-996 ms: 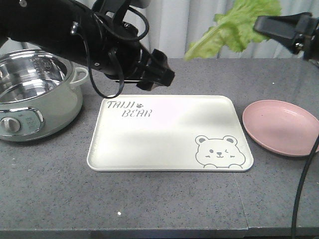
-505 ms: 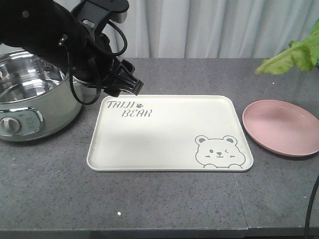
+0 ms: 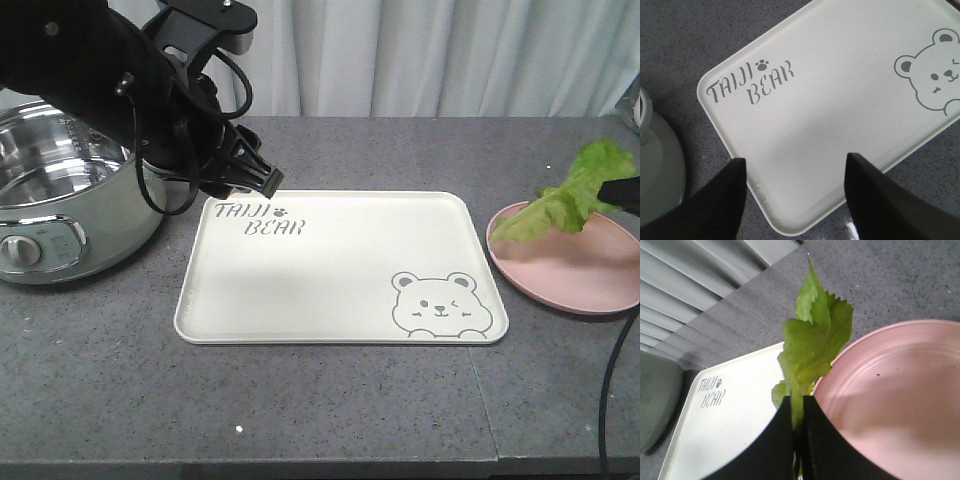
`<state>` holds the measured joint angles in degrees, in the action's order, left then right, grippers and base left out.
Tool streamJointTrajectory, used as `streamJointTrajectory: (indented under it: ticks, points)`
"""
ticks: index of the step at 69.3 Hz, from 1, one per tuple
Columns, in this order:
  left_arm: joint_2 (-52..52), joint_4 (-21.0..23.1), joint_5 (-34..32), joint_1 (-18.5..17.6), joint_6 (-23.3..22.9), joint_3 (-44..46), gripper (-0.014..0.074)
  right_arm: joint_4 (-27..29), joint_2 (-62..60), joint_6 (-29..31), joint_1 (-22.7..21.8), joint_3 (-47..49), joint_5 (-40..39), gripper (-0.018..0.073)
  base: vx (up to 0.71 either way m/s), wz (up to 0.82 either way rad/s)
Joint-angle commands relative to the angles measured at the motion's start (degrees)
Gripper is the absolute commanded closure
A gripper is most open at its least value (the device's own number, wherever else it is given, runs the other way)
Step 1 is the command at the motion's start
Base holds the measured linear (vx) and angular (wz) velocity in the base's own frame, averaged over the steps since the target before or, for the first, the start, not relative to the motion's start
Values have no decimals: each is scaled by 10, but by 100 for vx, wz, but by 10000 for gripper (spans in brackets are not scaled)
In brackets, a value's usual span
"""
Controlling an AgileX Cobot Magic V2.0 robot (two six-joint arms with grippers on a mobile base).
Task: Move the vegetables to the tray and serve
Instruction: 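Carry the leaf with the right gripper and lower it onto the pink plate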
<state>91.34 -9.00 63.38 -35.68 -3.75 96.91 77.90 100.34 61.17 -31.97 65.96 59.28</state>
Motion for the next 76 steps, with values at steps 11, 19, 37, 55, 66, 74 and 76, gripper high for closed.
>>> streamJointTrajectory:
  ticks: [11,19,37,55,66,74,76]
  points:
    - [-20,-1,-27,0,-6,17,189,-16,16,-1,0,19,16,488,0,0]
    - [-20,-1,-28,0,-6,17,189,-42,18,-4,0,19,-3,372,0,0]
    - [-20,-1,-28,0,-6,17,189,-125,18,-73,-1,32,-67,93,0,0]
    - [-20,-1,-28,0,-6,17,189,-209,18,-148,-1,95,-75,76,0,0]
    - [-20,-1,-28,0,-6,17,189,-259,18,-200,-1,154,-69,93,0,0]
    - [-20,-1,-28,0,-6,17,189,-311,18,-249,-2,192,-40,112,0,0]
    - [-20,-1,-28,0,-6,17,189,-331,18,-270,-2,202,-29,116,0,0]
